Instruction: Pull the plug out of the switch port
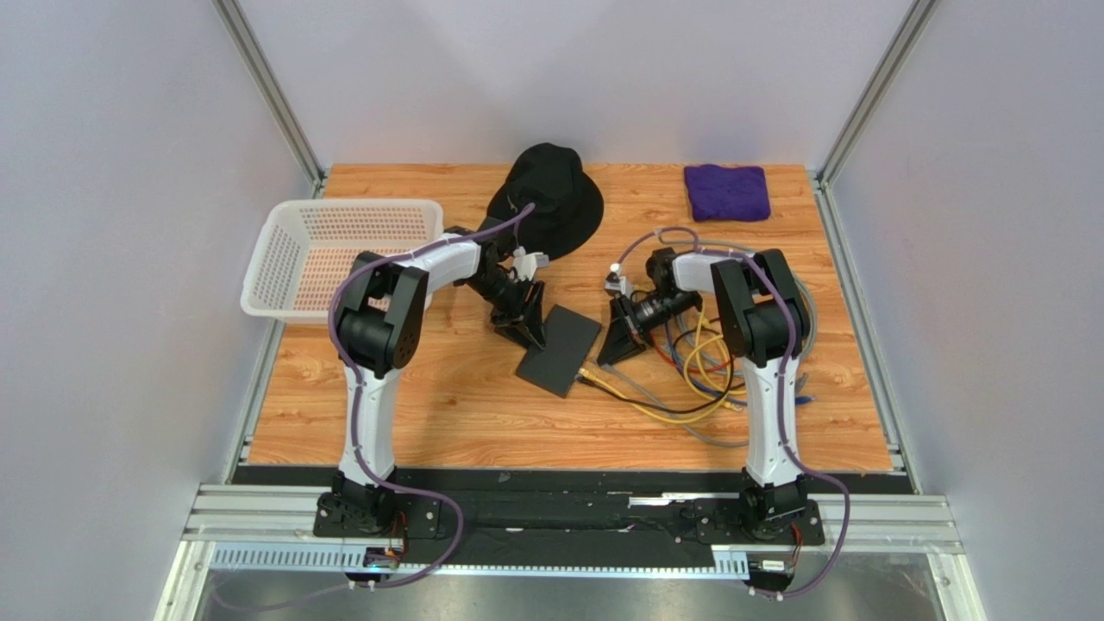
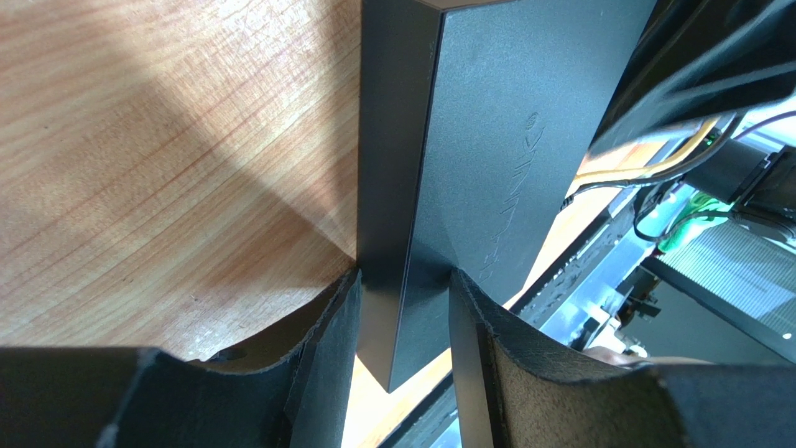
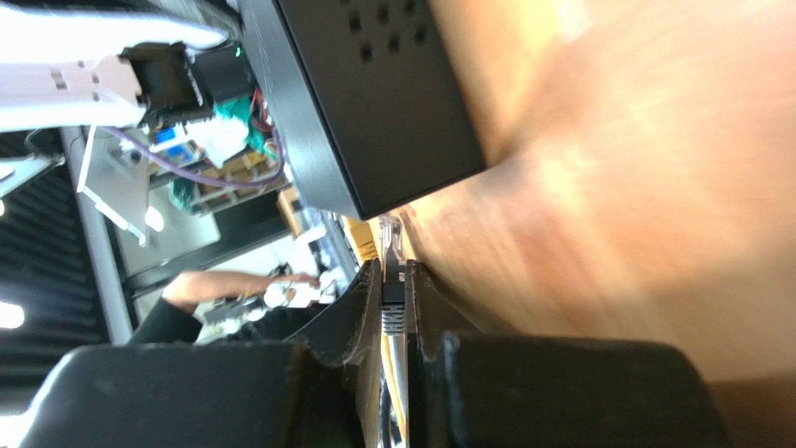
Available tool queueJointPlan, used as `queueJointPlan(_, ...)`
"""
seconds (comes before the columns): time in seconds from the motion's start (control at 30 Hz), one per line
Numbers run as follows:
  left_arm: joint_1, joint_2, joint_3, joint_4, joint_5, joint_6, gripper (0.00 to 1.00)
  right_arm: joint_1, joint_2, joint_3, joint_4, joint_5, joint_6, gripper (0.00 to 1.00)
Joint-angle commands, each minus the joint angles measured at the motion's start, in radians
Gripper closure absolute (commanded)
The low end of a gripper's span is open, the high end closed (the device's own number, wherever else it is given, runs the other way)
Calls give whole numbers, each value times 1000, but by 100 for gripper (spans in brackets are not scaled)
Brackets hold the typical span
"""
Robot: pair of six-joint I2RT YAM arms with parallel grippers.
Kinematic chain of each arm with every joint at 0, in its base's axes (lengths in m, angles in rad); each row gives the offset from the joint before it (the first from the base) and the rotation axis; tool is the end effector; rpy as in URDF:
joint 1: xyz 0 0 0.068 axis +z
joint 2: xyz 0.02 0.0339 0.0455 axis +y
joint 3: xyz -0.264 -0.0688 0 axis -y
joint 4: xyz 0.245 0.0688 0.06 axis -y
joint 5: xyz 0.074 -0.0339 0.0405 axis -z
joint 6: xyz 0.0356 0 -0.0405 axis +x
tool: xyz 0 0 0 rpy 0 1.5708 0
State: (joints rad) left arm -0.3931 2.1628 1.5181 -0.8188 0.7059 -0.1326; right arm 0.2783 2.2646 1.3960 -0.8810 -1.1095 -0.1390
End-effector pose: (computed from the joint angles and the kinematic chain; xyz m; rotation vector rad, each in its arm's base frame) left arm 0.3699 -0.1784 0.1328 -0.4289 -2.8374 1.0606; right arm 0.3536 0.1342 0.0798 0.3797 -2.4598 -1.5207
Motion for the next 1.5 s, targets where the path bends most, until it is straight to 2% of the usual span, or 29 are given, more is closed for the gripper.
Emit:
queueJointPlan(0.0, -1, 14, -39, -8, -207, 63, 52, -67, -22, 102, 88, 171, -13, 100)
queueJointPlan(0.13, 16, -24, -39, -11, -227, 73, 52, -140, -33, 323, 11, 217, -72, 100)
queueJointPlan(0.17, 22, -34, -39, -16, -230, 77, 52, -151, -33, 427, -22, 262, -97, 100)
queueJointPlan(0.27, 49, -69, -29, -37, -261, 109, 52, -182, -46, 533, -29, 376, -172, 100)
queueJointPlan(0.37, 77, -101, -3, -52, -263, 131, 52, -223, -14, 699, -6, 468, -143, 100)
queueJointPlan(0.5, 89, -138, 40, -59, -273, 171, 48, -260, 105, 973, 19, 634, -59, 100)
queueJointPlan(0.63, 89, -187, 57, -62, -273, 192, 45, -269, 131, 1025, 88, 709, -28, 100)
queueJointPlan(0.7, 89, -204, 50, -62, -267, 203, 43, -269, 127, 1011, 120, 726, -19, 89)
queueJointPlan(0.73, 89, -218, 47, -59, -260, 203, 42, -269, 124, 1000, 122, 744, -11, 64)
queueJointPlan(0.77, 91, -224, 36, -56, -256, 200, 42, -269, 122, 997, 114, 754, -1, 56)
queueJointPlan(0.8, 92, -231, 31, -51, -250, 197, 40, -269, 119, 992, 111, 760, 21, 42)
queueJointPlan(0.9, 92, -248, 31, -46, -237, 185, 38, -269, 64, 948, 103, 748, 35, 26)
queueJointPlan(0.93, 94, -259, 34, -45, -235, 179, 37, -269, 44, 933, 106, 710, 41, 25)
queueJointPlan(1.0, 94, -271, 48, -40, -223, 168, 36, -260, -34, 864, 105, 633, 35, 25)
queueJointPlan(1.07, 94, -288, 56, -33, -212, 165, 36, -249, -110, 761, 87, 484, 24, 27)
queueJointPlan(1.17, 94, -299, 39, -25, -210, 169, 36, -197, -172, 628, 37, 419, 6, 38)
queueJointPlan(1.2, 94, -304, 30, -23, -212, 172, 36, -165, -207, 521, 28, 424, -2, 46)
queueJointPlan(1.27, 94, -313, -14, -10, -207, 166, 36, -133, -238, 406, 17, 436, -20, 53)
queueJointPlan(1.3, 94, -326, -30, -3, -200, 162, 36, -104, -261, 312, 17, 439, -24, 63)
queueJointPlan(1.4, 92, -359, -91, 23, -187, 143, 36, -44, -275, 206, 20, 456, -19, 81)
queueJointPlan(1.47, 89, -377, -137, 35, -184, 137, 36, -16, -272, 140, 34, 479, -5, 87)
